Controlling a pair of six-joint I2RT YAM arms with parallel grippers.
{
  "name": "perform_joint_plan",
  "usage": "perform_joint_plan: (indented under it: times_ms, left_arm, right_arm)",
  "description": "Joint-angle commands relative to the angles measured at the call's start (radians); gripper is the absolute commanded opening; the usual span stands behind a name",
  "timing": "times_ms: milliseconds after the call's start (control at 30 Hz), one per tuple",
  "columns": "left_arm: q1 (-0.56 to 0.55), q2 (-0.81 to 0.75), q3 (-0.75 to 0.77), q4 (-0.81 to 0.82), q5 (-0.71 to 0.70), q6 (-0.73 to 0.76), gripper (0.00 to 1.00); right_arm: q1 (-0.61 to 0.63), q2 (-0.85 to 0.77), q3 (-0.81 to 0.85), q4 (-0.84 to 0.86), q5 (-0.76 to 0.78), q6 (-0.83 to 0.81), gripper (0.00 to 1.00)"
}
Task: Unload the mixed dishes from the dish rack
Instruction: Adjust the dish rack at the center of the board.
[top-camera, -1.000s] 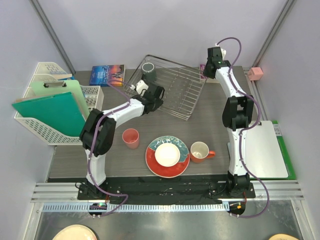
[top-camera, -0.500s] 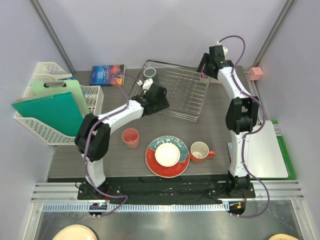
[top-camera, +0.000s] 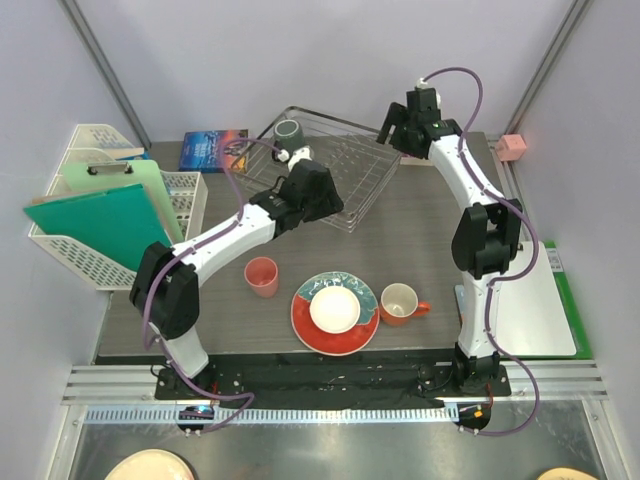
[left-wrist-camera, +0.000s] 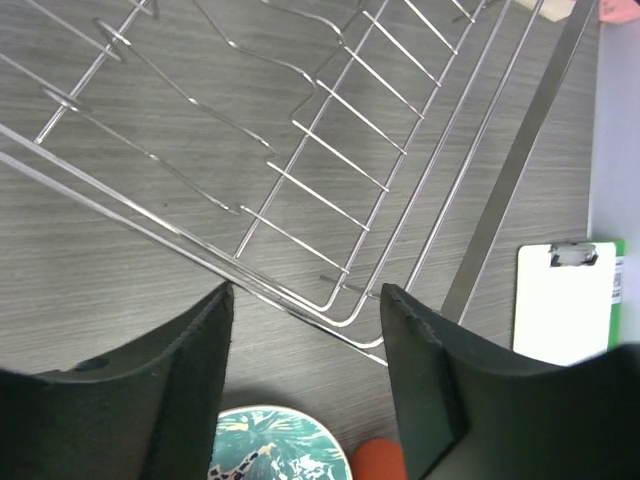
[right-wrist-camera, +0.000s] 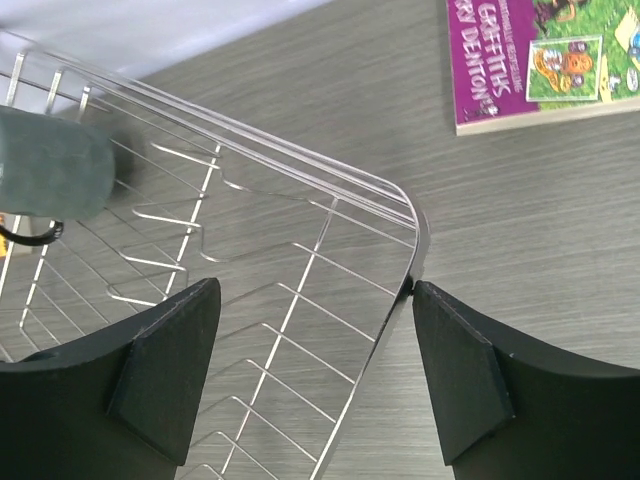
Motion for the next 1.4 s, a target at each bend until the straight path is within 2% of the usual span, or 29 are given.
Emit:
perform_joint_plan:
  times_ms: [0,167,300,400,467,500,633,733,767,867,1033,1100,1233,1367]
  left_arm:
    - [0.005,-0.028,0.006,0.174,-0.012,0.021,0.54]
    - [0.004,-0.003,0.000,0.184,-0.007,0.021,0.52]
    - [0.004,0.026,0.010,0.194,0.005,0.023,0.49]
    - [0.004,0.042,0.017,0.196,0.008,0.023,0.50]
    - [0.008,0.035,0.015,0.202,-0.004,0.034,0.55]
    - [0.011,0.032,0.015,0.202,-0.005,0.040,0.61]
    - [0.041,0.015,0.049,0.179,-0.019,0.089,0.68]
    - [0.061,0.015,0.134,0.086,-0.065,0.162,0.85]
    - [0.067,0.019,0.153,0.067,-0.073,0.200,0.99]
    - [0.123,0.023,0.187,0.033,-0.042,0.193,1.00]
    - [0.260,0.020,0.150,0.075,0.139,0.198,1.00]
    - [0.268,0.019,0.171,0.019,0.104,0.289,1.00]
    - [0.268,0.011,0.194,-0.054,-0.007,0.377,1.00]
    - [0.268,-0.014,0.167,-0.062,-0.082,0.396,1.00]
  right_arm:
    - [0.009,-0.047,-0.039,0.017,-0.060,0.017,0.80]
    - [0.006,-0.036,-0.068,0.023,-0.052,0.010,0.76]
    - [0.002,-0.025,-0.087,0.023,-0.016,0.011,0.78]
    - [0.001,-0.030,-0.101,0.023,0.001,0.017,0.80]
    - [-0.004,-0.047,-0.104,0.026,0.006,0.020,0.82]
    - [-0.005,-0.056,-0.104,0.027,0.009,0.025,0.82]
    - [-0.004,-0.108,-0.088,0.029,0.007,0.049,0.83]
    - [-0.005,-0.178,-0.122,0.024,0.023,0.066,0.83]
    - [-0.005,-0.198,-0.137,0.024,0.032,0.068,0.82]
    - [-0.004,-0.290,-0.220,0.050,0.064,0.076,0.83]
    - [-0.002,-0.436,-0.393,0.023,0.116,0.106,0.81]
    - [-0.002,-0.468,-0.500,0.024,0.116,0.115,0.80]
    - [0.001,-0.521,-0.647,0.055,0.106,0.132,0.79]
    - [0.027,-0.525,-0.725,0.104,0.092,0.164,0.77]
